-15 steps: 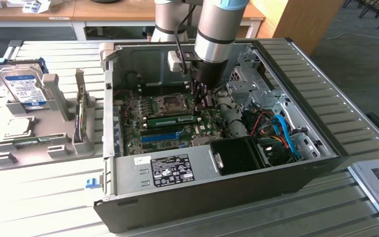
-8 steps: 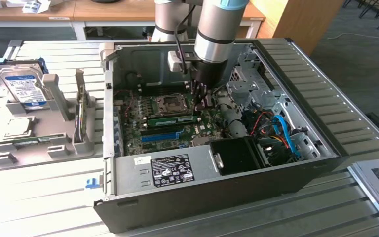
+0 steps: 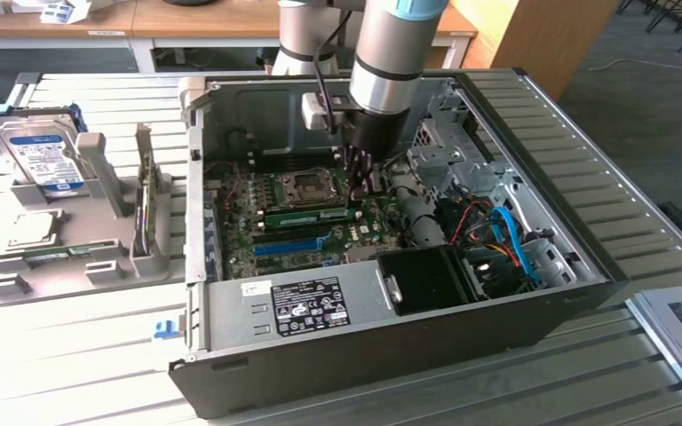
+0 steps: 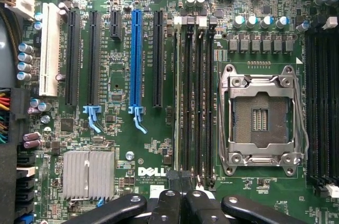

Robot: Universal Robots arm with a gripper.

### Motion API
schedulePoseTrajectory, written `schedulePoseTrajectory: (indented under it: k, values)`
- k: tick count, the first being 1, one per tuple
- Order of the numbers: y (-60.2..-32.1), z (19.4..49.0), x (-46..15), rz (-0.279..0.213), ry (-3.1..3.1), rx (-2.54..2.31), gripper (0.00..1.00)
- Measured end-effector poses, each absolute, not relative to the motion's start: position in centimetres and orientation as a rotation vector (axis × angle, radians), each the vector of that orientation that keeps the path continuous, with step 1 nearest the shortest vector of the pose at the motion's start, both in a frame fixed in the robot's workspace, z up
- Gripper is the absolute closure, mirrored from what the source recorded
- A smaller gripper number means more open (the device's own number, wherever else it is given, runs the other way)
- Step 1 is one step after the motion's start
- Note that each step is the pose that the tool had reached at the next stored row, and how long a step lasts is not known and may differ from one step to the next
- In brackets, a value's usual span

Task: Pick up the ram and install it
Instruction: 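Press down the ram until it locks into place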

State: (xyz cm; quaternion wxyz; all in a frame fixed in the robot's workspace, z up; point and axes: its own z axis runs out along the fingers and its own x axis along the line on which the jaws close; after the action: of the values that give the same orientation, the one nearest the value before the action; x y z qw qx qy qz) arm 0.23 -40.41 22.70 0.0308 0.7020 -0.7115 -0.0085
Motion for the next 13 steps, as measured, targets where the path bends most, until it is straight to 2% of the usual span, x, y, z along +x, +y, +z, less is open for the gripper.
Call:
schedulePoseTrajectory:
  k: [13]
  values:
    - [-40.42, 22.42, 0.23, -0.026, -2.192, 2.163, 0.9]
